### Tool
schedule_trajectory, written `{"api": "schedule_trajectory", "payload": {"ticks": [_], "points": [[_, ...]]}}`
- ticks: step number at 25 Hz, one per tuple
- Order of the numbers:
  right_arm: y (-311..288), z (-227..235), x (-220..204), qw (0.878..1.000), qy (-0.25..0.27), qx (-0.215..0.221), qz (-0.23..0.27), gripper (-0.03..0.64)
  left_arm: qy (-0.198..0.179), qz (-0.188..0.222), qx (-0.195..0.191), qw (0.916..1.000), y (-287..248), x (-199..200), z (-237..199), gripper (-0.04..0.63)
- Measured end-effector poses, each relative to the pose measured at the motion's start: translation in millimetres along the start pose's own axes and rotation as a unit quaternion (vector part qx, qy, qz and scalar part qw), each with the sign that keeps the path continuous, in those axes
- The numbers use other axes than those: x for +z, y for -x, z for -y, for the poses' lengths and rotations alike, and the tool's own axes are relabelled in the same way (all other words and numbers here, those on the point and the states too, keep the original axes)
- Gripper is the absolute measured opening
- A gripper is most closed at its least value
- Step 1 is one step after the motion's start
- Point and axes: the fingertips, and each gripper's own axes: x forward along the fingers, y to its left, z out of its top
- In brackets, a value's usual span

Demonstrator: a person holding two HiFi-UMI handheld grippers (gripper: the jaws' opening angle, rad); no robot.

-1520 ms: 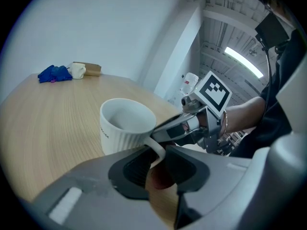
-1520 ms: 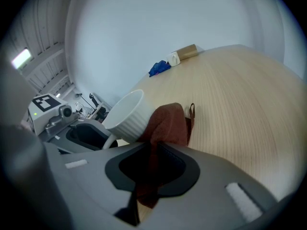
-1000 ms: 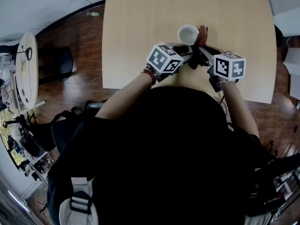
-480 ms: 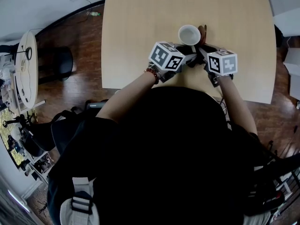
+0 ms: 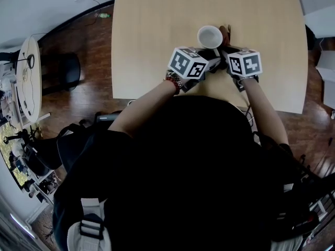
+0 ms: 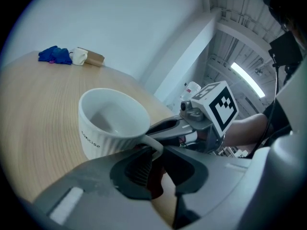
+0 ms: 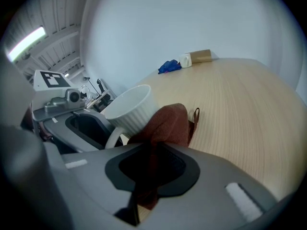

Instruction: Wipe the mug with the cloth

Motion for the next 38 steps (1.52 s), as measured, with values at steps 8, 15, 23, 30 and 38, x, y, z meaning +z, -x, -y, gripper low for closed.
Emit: {"api": "schedule_trajectory", "payload": {"ticks": [8, 15, 23, 30, 38], "points": [[19.8, -0.3, 6.7, 0.999, 0.029, -0.006, 0.023, 0.049, -0.049, -0.022, 0.002, 0.9985, 5.8, -8.5, -0.1, 0.072], [66.8, 17.9, 6.1, 0.989, 0.131, -0.066, -0.018, 0.049, -0.085, -0.030, 0.016, 0.9958, 23.4, -19.9, -3.4, 0.072], [61.3, 4.6, -11.3, 0.964, 0.236, -0.075, -0.095, 0.049, -0.088, -0.018, 0.046, 0.9949, 50.7, -29.5, -16.7, 0.073], [24.1, 15.6, -42.8, 0.932, 0.303, -0.108, -0.167, 0.051, -0.082, -0.004, 0.080, 0.9934, 74.7, -34.3, -35.2, 0.078], [21.0, 17.8, -48.6, 0.936, 0.284, -0.112, -0.176, 0.061, -0.079, 0.008, 0.095, 0.9923, 83.1, -35.7, -42.4, 0.077]]}}
